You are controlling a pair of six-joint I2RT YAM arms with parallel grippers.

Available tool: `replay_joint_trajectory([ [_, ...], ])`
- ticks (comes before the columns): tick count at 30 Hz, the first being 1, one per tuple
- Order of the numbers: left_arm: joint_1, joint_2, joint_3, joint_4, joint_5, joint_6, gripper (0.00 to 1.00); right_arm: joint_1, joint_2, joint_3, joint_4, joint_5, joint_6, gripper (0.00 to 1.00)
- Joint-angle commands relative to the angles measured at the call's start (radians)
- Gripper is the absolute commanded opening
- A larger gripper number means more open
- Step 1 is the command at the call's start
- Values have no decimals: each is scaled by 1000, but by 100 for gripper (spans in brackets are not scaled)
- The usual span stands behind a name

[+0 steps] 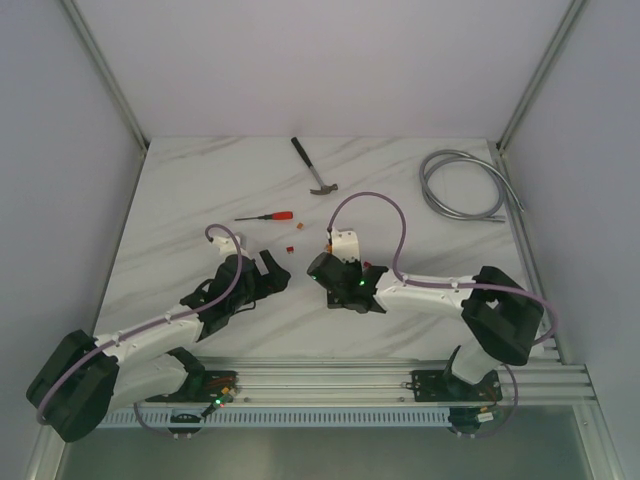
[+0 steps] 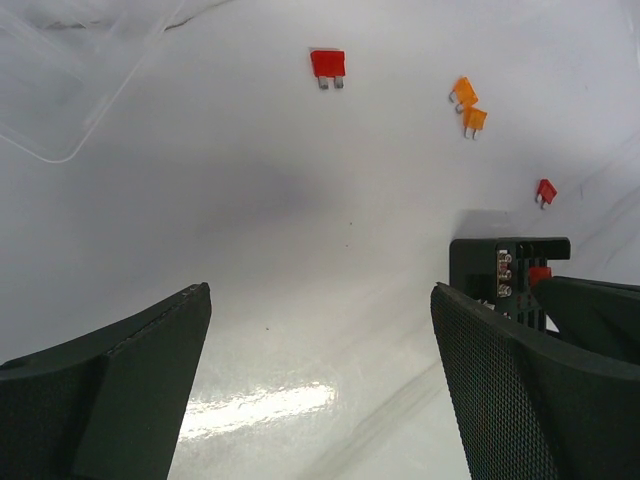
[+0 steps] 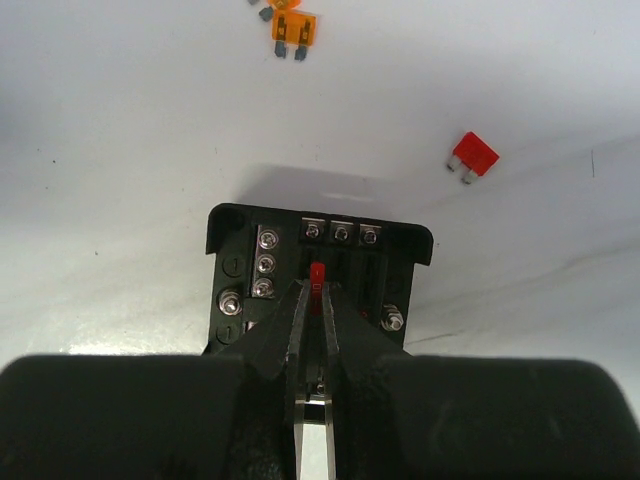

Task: Snap on the fuse box
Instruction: Install the fuse at the fuse box base.

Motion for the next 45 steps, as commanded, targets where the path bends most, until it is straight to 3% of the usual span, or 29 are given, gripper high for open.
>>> replay_joint_trajectory([
  [1, 6, -14, -10, -21, -15, -7, 100, 10, 23, 28, -12, 56, 36, 0],
  [31, 6, -4, -7, -17, 5, -14, 100, 18, 64, 29, 26, 55, -9, 0],
  [41, 6, -4, -4, -17, 12, -14, 100, 16, 5, 33, 14, 5, -29, 29],
  [45, 6, -3, -3, -16, 17, -11, 100, 7, 1, 64, -22, -27, -45, 32],
])
